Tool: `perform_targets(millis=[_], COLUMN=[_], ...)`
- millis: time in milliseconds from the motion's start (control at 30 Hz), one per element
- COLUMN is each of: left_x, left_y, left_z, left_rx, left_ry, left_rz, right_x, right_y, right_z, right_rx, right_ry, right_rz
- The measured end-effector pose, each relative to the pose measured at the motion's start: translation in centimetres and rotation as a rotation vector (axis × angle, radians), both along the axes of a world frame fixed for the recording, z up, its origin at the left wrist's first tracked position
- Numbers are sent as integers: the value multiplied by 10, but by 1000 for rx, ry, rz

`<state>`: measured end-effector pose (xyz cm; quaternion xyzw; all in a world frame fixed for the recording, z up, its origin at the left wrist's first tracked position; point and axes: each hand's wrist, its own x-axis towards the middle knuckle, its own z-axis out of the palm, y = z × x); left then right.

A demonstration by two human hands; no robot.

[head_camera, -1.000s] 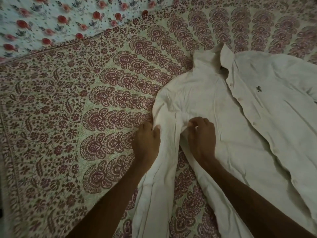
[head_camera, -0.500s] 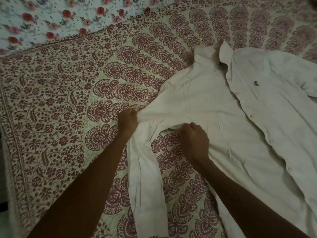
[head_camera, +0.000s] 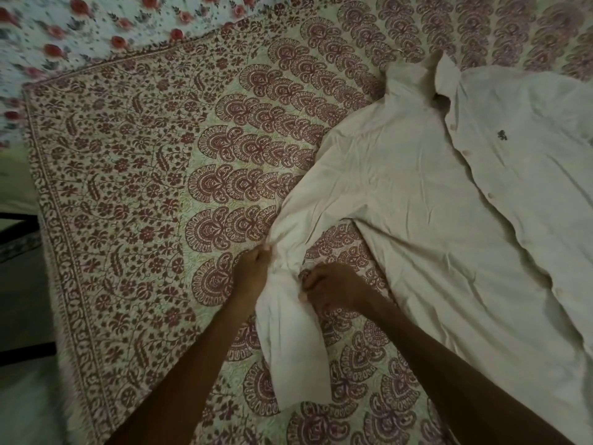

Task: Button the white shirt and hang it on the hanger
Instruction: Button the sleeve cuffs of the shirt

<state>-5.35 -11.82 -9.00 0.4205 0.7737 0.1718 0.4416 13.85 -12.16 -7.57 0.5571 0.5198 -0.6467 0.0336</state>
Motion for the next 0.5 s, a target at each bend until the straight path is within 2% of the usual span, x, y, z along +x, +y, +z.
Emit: perform_targets(millis=[100, 167, 267, 300, 400, 500], left_x=[-35, -49, -55, -56, -65, -62], left_y=[8, 7, 4, 0, -23, -57], left_z=[-8, -3, 8, 9, 15, 16], left_rx=[-247, -236, -72, -83, -249, -299], left_ry=[-282, -234, -118, -164, -457, -481], left_rz=[-2, -96, -126, -104, 63, -7], right_x=[-20, -35, -59, -66, -77, -72], right_y=[-30, -46, -66, -71, -82, -93], right_z=[0, 1, 0, -4, -10, -3], right_rx=[-90, -100, -99, -78, 13, 45], right_ry=[67, 47, 47, 24, -50, -44], right_rz=[-189, -243, -174, -165, -219, -347])
